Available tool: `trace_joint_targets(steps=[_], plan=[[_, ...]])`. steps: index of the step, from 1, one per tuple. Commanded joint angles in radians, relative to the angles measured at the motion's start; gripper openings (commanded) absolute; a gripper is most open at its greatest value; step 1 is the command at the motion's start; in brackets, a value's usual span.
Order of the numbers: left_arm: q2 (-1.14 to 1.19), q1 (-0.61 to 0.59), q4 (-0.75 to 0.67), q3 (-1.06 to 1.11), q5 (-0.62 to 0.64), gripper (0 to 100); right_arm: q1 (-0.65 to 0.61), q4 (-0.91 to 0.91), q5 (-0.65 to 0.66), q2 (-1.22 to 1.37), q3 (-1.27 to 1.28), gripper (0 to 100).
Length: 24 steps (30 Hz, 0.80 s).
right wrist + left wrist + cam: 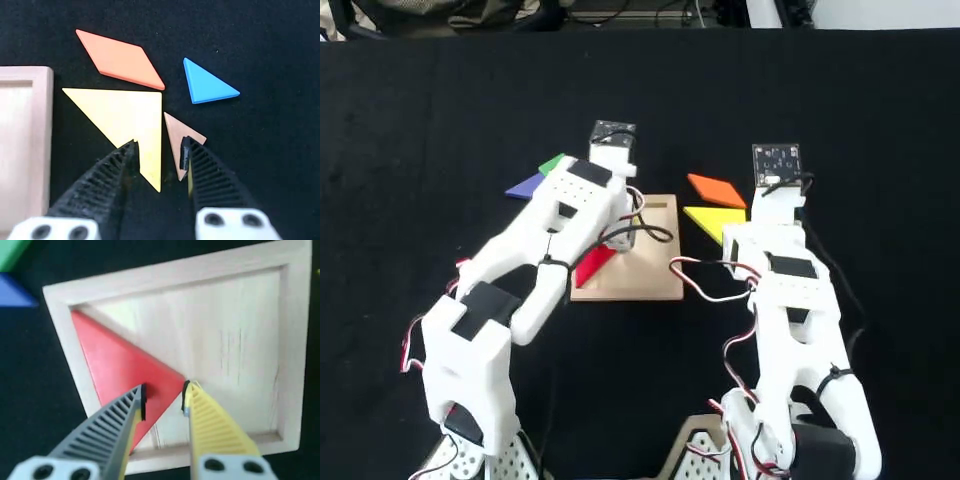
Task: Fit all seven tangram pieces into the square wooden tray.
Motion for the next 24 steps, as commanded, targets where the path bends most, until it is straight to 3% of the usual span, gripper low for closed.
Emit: trace_joint_targets(steps=[1, 7, 24], plan=[[-0.153, -0.053, 0.014, -0.047, -0.011, 15, -0.011, -0.017, 0.0, -0.004, -0.027, 14.5], [-0.247, -0.085, 0.012, -0.042, -0.011, 26, -0.011, -0.017, 0.0, -0.005, -0.027, 14.5], [-0.028, 0.01, -0.104, -0.041, 0.054, 26, -0.011, -0.015, 0.002, -0.004, -0.025, 14.5]])
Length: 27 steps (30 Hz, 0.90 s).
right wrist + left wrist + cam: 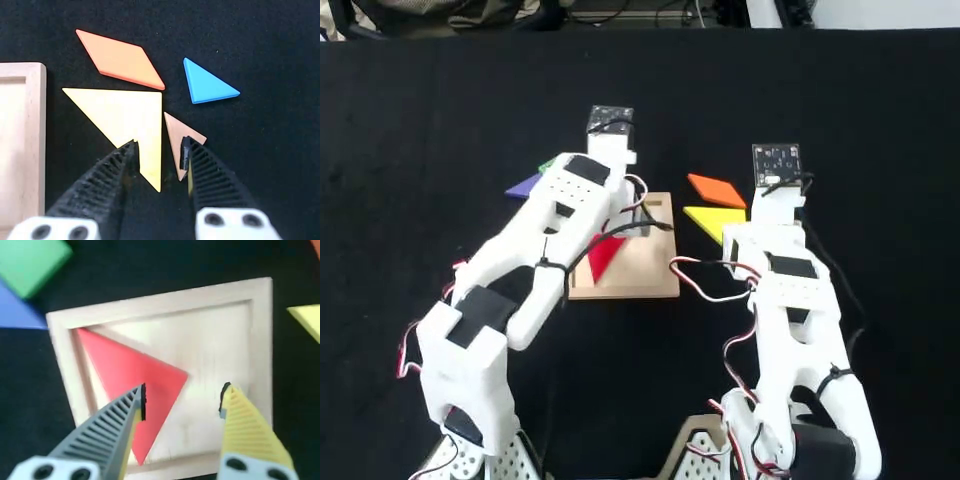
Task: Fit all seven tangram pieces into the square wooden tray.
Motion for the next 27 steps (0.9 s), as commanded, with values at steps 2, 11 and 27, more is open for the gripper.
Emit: trace_joint_targets(steps=[2, 11, 27], plan=[[-0.002, 0.002, 0.011, -0.028, 0.014, 26, -0.011, -0.015, 0.002, -0.004, -0.027, 14.5], [-0.008, 0.001, 0.026, 0.058, -0.064, 26, -0.011, -0.015, 0.002, -0.004, -0.027, 14.5], [-0.011, -0.173, 0.235, -0.038, -0.186, 26, -0.011, -0.017, 0.003, -0.002, -0.025, 14.5]])
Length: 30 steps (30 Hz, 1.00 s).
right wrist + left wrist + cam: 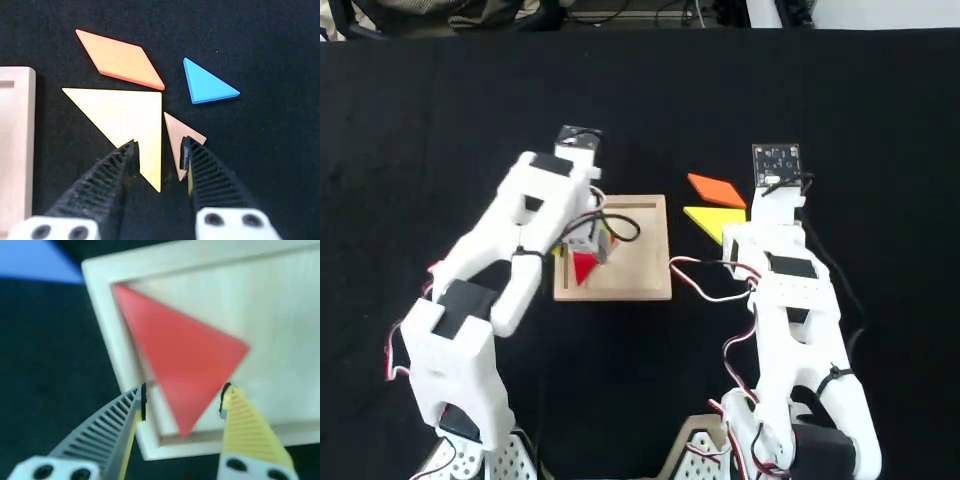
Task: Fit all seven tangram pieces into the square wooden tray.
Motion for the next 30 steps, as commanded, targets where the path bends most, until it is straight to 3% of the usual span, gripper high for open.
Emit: trace_joint_targets(steps=[1, 12, 21, 25, 30], plan=[[-0.017, -0.036, 0.081, -0.119, -0.008, 26, -0.011, -0.017, 0.003, -0.002, -0.025, 14.5], [-0.16, -0.028, 0.126, -0.185, -0.005, 26, -0.011, -0.017, 0.003, -0.002, -0.025, 14.5], [-0.161, 0.196, -0.081, -0.067, 0.003, 26, -0.012, -0.015, 0.0, -0.002, -0.025, 14.4], [-0.158, 0.208, -0.204, -0.001, 0.017, 26, -0.012, -0.015, 0.0, -0.004, -0.025, 14.4], [-0.152, 0.205, -0.334, 0.088, 0.121, 26, -0.012, -0.015, 0.0, -0.004, -0.025, 14.4]])
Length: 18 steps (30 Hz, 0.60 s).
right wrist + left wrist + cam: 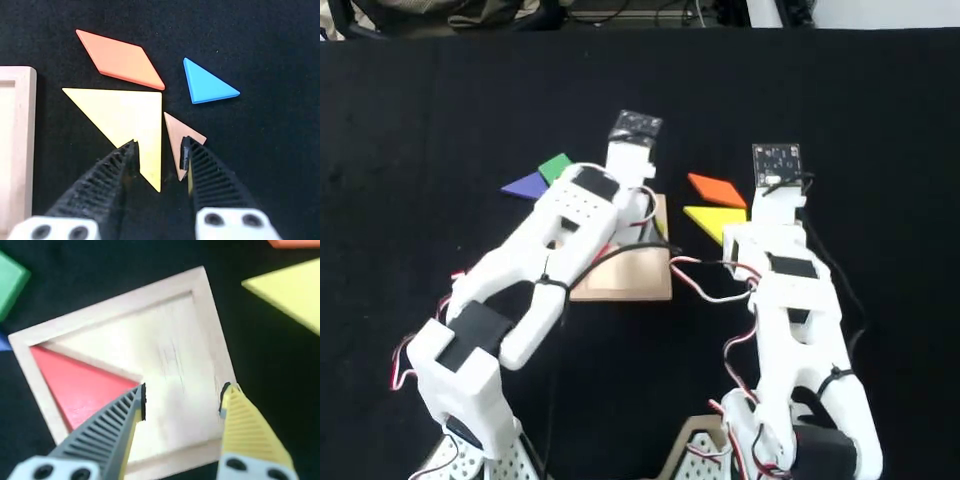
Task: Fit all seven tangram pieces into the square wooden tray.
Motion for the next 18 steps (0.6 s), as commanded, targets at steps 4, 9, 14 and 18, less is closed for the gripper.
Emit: trace_joint_targets(steps=[4, 9, 14, 18], plan=[[0.015, 0.005, -0.123, 0.044, 0.08, 26, -0.012, -0.015, 0.0, -0.004, -0.025, 14.4], [0.087, 0.004, -0.115, 0.022, 0.075, 26, -0.012, -0.015, 0.0, -0.004, -0.025, 14.4], [0.08, -0.025, -0.051, 0.019, 0.071, 26, -0.012, -0.015, 0.0, -0.004, -0.025, 14.4], [0.066, -0.09, -0.043, 0.024, 0.069, 26, -0.012, -0.015, 0.0, -0.004, -0.025, 14.4]])
